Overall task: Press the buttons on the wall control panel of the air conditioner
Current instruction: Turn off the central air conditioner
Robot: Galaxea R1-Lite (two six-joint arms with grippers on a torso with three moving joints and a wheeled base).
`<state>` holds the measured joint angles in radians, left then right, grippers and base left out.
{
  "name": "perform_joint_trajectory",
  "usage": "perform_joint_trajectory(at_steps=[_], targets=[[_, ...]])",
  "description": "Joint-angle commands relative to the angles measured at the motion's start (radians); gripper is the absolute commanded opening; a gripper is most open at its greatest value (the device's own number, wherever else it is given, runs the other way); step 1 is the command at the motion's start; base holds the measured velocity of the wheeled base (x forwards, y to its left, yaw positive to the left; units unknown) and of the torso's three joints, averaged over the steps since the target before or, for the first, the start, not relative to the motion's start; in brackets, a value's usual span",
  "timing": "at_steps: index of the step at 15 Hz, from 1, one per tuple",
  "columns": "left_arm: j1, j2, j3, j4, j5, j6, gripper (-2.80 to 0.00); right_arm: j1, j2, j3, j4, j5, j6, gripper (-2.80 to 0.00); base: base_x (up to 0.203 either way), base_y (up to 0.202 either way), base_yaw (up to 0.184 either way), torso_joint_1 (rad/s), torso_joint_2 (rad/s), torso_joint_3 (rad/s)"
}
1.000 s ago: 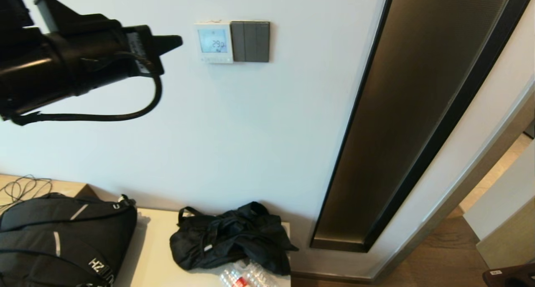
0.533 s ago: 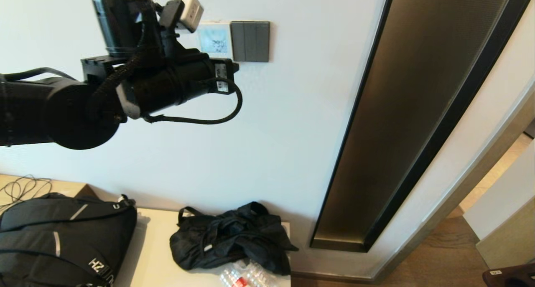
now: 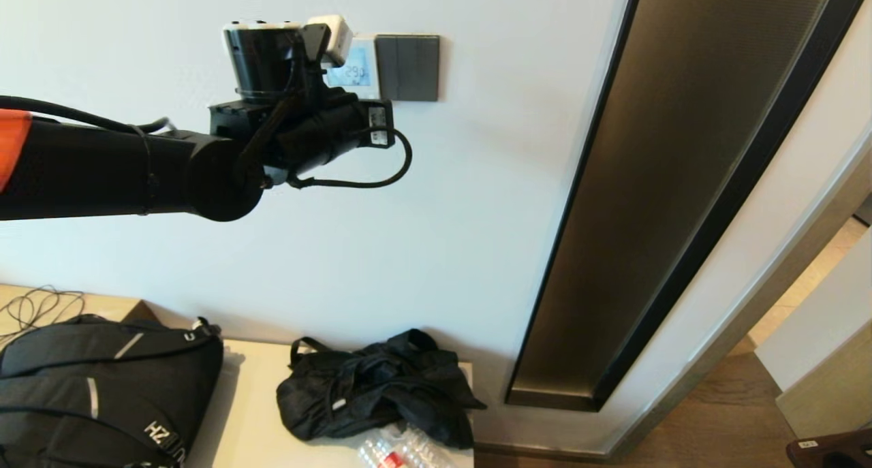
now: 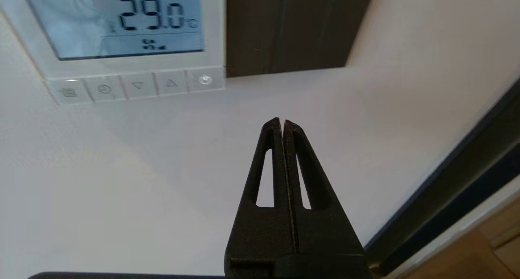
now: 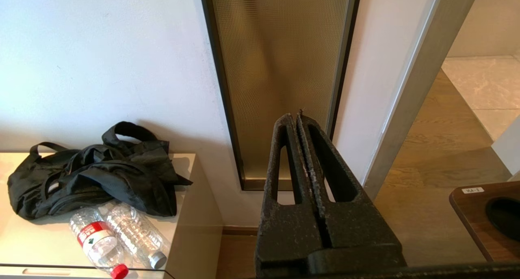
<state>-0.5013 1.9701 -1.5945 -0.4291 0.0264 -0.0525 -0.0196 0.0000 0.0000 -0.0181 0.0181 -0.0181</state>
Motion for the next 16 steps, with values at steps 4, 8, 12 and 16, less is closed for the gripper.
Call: perform_joint_trajectory(at_steps=[4,8,12,16], targets=[[0.033,0.048,-0.057,-0.001,0.001,0.0,-2.8,0.001,0.002,0.002,0.0,0.0,0.0,-2.8,0.0,0.0,0.0,0.0,0.0,0.0],[0.032,0.056,-0.09,0.009,0.001,0.002,-2.8,0.0,0.002,0.0,0.0,0.0,0.0,-2.8,0.0,0.0,0.0,0.0,0.0,0.0],[0.033,0.066,-0.102,0.009,0.001,0.003,-2.8,0.0,0.002,0.0,0.0,0.0,0.0,-2.8,0.0,0.0,0.0,0.0,0.0,0.0],[0.033,0.072,-0.112,0.015,0.001,0.003,-2.8,0.0,0.002,0.0,0.0,0.0,0.0,-2.8,0.0,0.0,0.0,0.0,0.0,0.0]])
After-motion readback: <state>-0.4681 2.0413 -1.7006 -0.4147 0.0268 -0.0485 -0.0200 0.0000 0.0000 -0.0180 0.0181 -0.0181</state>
